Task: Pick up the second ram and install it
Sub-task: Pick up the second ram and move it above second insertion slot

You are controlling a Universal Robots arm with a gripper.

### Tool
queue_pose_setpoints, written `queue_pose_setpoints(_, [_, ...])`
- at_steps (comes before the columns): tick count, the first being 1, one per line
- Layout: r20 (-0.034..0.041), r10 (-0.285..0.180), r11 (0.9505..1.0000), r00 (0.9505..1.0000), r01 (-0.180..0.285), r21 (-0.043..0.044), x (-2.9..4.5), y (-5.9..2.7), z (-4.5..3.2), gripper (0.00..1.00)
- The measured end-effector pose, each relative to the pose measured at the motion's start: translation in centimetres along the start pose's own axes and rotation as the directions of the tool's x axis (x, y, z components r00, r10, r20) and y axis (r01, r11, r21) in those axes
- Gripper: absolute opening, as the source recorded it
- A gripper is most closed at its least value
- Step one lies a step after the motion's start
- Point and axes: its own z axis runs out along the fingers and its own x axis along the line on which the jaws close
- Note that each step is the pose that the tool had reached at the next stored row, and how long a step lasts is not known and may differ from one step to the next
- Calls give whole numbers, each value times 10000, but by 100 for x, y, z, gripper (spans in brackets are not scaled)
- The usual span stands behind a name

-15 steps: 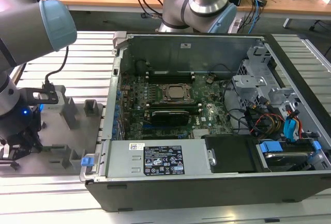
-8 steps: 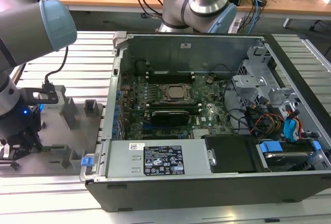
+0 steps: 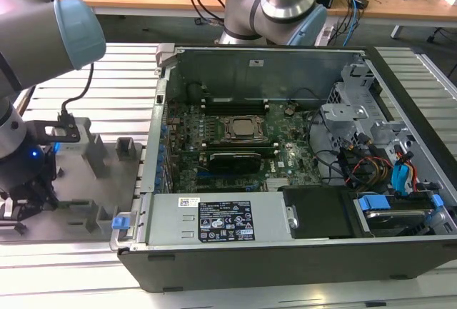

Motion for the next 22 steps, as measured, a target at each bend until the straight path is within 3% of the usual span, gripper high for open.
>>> queue_pose_setpoints(22, [0,0,10000,10000,0,0,-3,4,-80,14])
